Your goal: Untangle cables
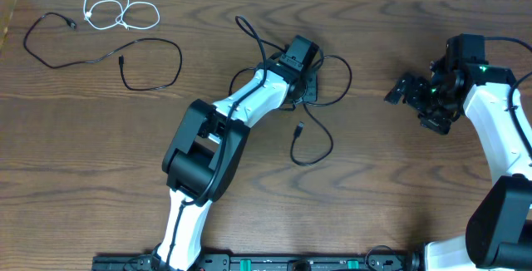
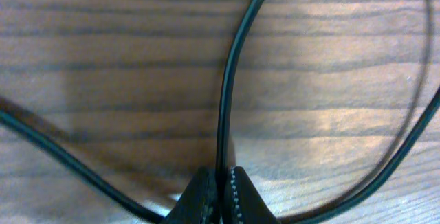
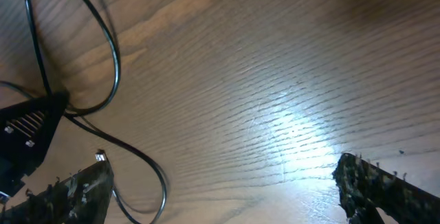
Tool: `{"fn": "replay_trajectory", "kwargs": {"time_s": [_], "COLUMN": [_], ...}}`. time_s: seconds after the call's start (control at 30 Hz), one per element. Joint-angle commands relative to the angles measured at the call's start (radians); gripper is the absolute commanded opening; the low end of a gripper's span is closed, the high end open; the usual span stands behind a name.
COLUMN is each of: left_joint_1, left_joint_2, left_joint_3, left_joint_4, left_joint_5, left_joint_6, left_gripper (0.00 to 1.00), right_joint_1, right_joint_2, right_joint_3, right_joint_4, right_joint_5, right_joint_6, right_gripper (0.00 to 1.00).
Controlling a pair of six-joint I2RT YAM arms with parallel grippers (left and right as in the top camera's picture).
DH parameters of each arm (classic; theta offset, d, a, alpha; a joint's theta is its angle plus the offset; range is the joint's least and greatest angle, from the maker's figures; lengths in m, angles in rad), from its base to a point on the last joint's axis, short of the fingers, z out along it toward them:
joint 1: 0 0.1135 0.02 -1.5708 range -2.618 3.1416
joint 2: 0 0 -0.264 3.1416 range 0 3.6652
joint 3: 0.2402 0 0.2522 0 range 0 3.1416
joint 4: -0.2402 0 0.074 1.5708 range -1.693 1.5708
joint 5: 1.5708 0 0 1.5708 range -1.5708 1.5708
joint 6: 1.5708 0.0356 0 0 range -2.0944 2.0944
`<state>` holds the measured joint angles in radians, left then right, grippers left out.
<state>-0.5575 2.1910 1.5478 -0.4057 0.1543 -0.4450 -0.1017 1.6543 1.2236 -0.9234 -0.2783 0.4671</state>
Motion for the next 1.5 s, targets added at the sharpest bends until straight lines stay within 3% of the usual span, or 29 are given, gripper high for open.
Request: {"fn": "replay_trajectory", "kwargs": {"time_s": [0.0, 0.2, 0.43, 0.73, 1.03, 1.27, 1.33, 1.47], "left_joint_1": [0.001, 0.001, 0.001, 0.001, 0.001, 0.001, 0.001, 0.001], "left_joint_2": [-0.118, -0.379, -0.634, -0.765, -0.837, -0.879, -0.893, -0.914], "left_joint_3": [0.002, 0.002, 0.002, 0.002, 0.002, 0.002, 0.002, 0.002], "left_joint_4": [-0.031, -0.116, -0.266, -0.404, -0.499, -0.487, -0.487, -0.488], "left_joint_5": [-0.006, -0.006, -0.006, -0.006, 0.024, 0.143, 0.19, 0.205], "left_joint_6": [0.005, -0.003, -0.003, -0.058, -0.101, -0.118, -0.118, -0.118], "left_gripper": [0.07, 0.08, 0.07, 0.07, 0.08, 0.07, 0.08, 0.07], "right_joint_1": [-0.001, 0.036, 0.137, 0.208, 0.196, 0.234, 0.24, 0.24], "right_joint_2": [0.005, 0.005, 0.005, -0.014, -0.198, -0.229, -0.226, -0.225], "right_joint_3": [0.005, 0.005, 0.005, 0.005, 0.005, 0.005, 0.005, 0.005], "right_joint_4": [-0.013, 0.004, 0.058, 0.144, 0.156, 0.25, 0.266, 0.314], "right_joint_5": [-0.058, -0.245, -0.323, -0.651, -0.656, -0.594, -0.494, -0.472], "right_joint_6": [0.002, -0.192, -0.2, -0.349, -0.458, -0.402, -0.357, -0.348], "right_gripper": [0.99, 0.99, 0.99, 0.98, 0.99, 0.86, 0.86, 0.89]}}
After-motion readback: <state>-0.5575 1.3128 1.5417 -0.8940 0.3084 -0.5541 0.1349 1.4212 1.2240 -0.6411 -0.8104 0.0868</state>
